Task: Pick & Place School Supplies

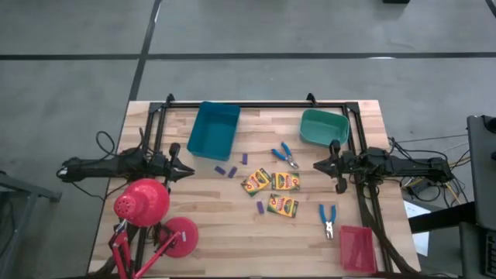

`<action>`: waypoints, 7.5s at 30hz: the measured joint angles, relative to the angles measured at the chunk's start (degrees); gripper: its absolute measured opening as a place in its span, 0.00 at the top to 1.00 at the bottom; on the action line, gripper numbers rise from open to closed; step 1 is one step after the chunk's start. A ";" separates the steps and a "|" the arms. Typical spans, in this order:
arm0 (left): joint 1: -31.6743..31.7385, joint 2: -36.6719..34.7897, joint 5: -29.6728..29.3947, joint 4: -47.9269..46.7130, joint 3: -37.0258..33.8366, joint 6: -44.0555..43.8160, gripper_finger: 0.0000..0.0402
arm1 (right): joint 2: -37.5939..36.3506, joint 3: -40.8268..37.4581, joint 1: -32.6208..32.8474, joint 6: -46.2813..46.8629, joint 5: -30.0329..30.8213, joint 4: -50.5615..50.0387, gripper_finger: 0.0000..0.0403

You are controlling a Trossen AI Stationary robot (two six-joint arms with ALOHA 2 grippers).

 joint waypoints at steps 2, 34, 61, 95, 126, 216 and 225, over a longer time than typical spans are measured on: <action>0.02 0.02 0.00 -0.02 0.00 0.00 0.90 | -0.02 0.00 -0.02 0.00 0.00 0.00 0.91; 0.02 0.01 0.00 -0.02 0.00 0.00 0.90 | -0.02 0.00 0.00 0.00 0.00 0.00 0.91; 0.06 0.02 0.00 -0.01 0.00 0.00 0.90 | 0.00 0.00 0.00 0.00 -0.02 0.00 0.91; 0.02 0.02 0.00 -0.02 0.00 0.00 0.90 | 0.93 0.02 -0.02 7.07 2.52 6.53 0.91; 0.06 0.00 0.00 -0.04 0.00 0.00 0.90 | 12.35 0.02 0.00 4.77 18.45 3.36 0.91; 0.06 0.02 -0.02 -0.26 0.00 0.00 0.90 | 100.33 60.81 -16.37 26.45 18.97 -34.96 0.55; 0.02 0.02 -0.02 -0.26 0.00 0.00 0.90 | 101.89 60.56 -16.52 26.99 17.66 -34.95 0.56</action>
